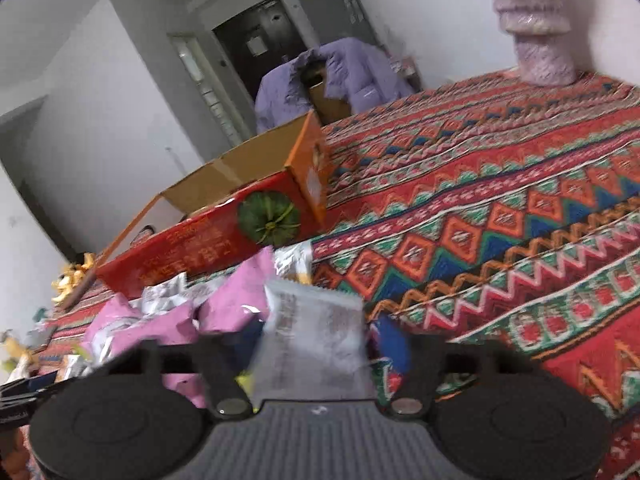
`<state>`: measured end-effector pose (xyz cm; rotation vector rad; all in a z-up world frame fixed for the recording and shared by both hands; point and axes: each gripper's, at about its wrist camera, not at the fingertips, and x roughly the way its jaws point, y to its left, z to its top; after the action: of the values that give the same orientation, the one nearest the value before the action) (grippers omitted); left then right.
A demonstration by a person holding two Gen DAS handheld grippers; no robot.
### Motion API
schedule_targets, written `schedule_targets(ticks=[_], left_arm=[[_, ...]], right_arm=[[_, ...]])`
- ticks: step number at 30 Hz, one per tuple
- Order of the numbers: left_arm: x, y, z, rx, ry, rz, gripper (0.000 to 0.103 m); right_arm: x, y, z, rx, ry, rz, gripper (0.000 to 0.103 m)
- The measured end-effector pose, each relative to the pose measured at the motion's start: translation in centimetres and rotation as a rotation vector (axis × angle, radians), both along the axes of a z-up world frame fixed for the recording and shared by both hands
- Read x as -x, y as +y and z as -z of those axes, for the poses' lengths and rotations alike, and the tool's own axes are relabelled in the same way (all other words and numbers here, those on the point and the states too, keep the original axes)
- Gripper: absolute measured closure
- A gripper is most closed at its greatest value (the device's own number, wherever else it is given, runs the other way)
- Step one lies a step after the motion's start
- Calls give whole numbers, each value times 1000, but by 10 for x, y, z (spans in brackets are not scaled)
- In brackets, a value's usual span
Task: Organize snacks
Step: 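Grasp the oat cracker packet with the left tool while the right tool grasps a white packet, then carry both packets into the cardboard box and open both tools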
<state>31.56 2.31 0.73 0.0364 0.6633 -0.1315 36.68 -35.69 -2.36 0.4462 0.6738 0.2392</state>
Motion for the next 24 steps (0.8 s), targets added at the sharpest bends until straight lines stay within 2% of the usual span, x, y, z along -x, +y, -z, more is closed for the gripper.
schedule_targets(ticks=[2,6,13,19,24], left_arm=[[4,0,-2,2,2,-11,37],[17,1,-8,16,15,-52,39],[66,-7,-32,0,-70,-64,40],[110,-13,-47,22,-142,-59,40],[132,-15,-52,42,-175,-59,40]], right_arm=[[4,1,-1,24,-6,-12,60],[25,5,-12,121,-37,-2,62],[86,17,-41,290,-141,19,62],[135,34,-55,322,-216,-44,62],[159,40,-60,340,-241,-41,62]])
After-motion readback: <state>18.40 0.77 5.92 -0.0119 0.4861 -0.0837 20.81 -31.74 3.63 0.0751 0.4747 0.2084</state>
